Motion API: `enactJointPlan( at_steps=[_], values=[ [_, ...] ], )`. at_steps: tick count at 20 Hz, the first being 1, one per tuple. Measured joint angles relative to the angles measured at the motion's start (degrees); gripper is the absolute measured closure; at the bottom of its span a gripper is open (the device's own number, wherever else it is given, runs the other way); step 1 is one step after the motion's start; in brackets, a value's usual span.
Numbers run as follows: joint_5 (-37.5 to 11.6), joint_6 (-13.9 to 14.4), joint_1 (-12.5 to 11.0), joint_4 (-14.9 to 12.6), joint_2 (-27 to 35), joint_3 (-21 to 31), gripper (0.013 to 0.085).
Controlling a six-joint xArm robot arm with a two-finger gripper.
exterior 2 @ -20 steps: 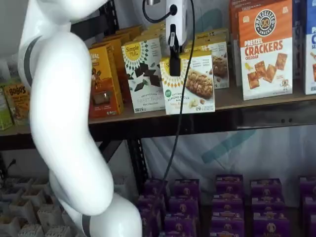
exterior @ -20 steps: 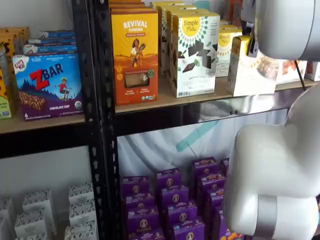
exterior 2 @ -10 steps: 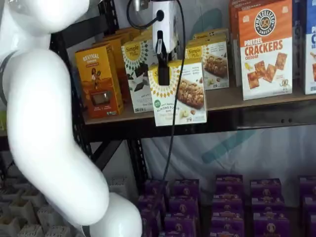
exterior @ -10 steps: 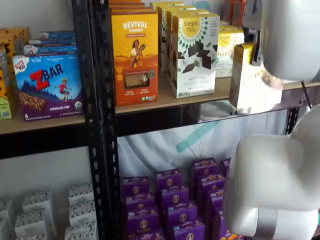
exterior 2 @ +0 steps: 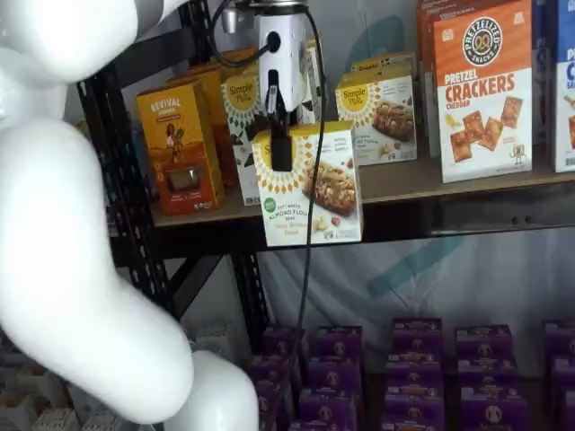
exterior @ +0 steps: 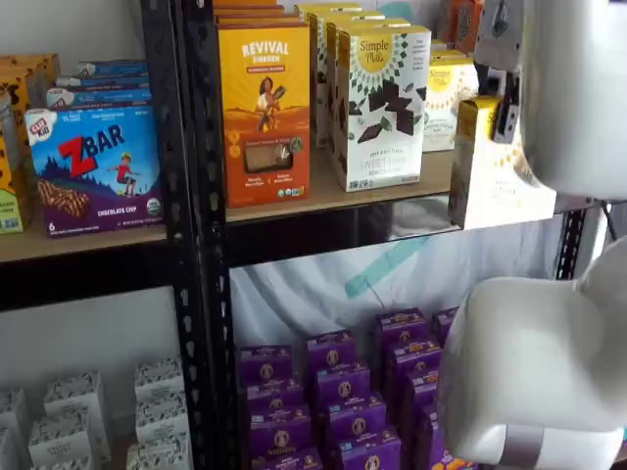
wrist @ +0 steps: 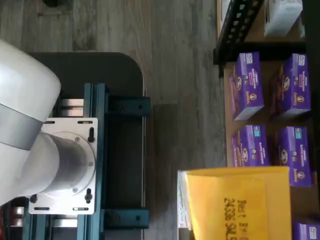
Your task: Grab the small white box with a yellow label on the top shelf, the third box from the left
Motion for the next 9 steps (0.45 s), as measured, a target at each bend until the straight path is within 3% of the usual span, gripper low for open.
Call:
enactJointPlan(
  at_steps=[9],
  values=[
    [0.6,0.7,0.9,-0.5,-3.3,3.2,0.0650]
  ],
)
